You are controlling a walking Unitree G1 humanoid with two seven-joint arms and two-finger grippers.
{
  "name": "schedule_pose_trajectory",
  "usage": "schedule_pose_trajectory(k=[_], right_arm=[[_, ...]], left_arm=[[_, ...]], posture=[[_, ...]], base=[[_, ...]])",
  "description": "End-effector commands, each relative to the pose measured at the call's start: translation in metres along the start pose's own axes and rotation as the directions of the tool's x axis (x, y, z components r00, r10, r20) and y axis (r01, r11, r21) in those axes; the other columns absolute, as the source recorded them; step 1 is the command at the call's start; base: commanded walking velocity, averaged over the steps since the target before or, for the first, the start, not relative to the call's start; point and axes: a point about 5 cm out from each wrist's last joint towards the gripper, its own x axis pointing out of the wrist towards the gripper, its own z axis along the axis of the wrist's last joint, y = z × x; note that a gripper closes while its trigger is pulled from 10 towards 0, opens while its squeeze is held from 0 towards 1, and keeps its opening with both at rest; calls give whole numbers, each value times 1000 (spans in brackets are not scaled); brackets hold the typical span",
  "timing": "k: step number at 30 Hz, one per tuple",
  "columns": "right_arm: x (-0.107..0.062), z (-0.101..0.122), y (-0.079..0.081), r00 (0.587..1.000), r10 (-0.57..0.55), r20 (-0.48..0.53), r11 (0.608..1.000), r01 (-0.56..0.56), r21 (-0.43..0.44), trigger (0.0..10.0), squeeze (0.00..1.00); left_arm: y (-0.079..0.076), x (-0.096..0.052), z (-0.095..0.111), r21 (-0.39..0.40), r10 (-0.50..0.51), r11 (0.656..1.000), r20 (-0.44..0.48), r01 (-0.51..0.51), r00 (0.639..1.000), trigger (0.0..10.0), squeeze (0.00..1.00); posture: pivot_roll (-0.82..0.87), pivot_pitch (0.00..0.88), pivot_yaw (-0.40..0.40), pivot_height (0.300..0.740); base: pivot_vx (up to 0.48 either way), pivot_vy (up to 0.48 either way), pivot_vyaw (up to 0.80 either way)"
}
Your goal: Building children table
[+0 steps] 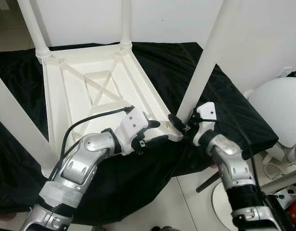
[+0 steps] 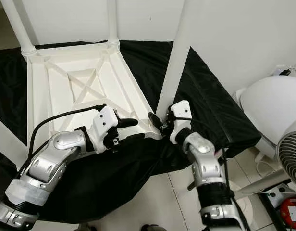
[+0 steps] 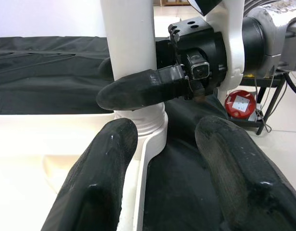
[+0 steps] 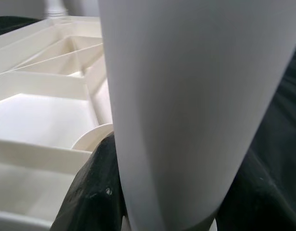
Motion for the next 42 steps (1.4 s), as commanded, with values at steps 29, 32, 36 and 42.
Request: schedule_pose_trajectory(k=[29,32,36,42], right_arm=[[-13,5,34,985,-169,18,977,165,138,10000,0],[-16,7,21,1000,-16,6,997,15,74,10000,0],[-13,6,3,995,94,-28,996,-94,-8,10000,0],[-2,7,-10,978,194,-69,977,-199,-71,10000,0]], left_arm=[[3,-11,-6,-80,155,985,-12,-156,988,10000,0],[1,-10,-5,-76,129,989,-12,-130,992,10000,0],[1,-9,-4,-71,132,989,-10,-132,991,10000,0],[2,-8,-3,-59,135,989,-7,-135,991,10000,0]], posture=[[15,86,-54,740],[10,80,-52,740],[12,75,-53,740],[18,69,-50,740]], base=[[0,0,0],[0,0,0],[0,0,0],[0,0,0]])
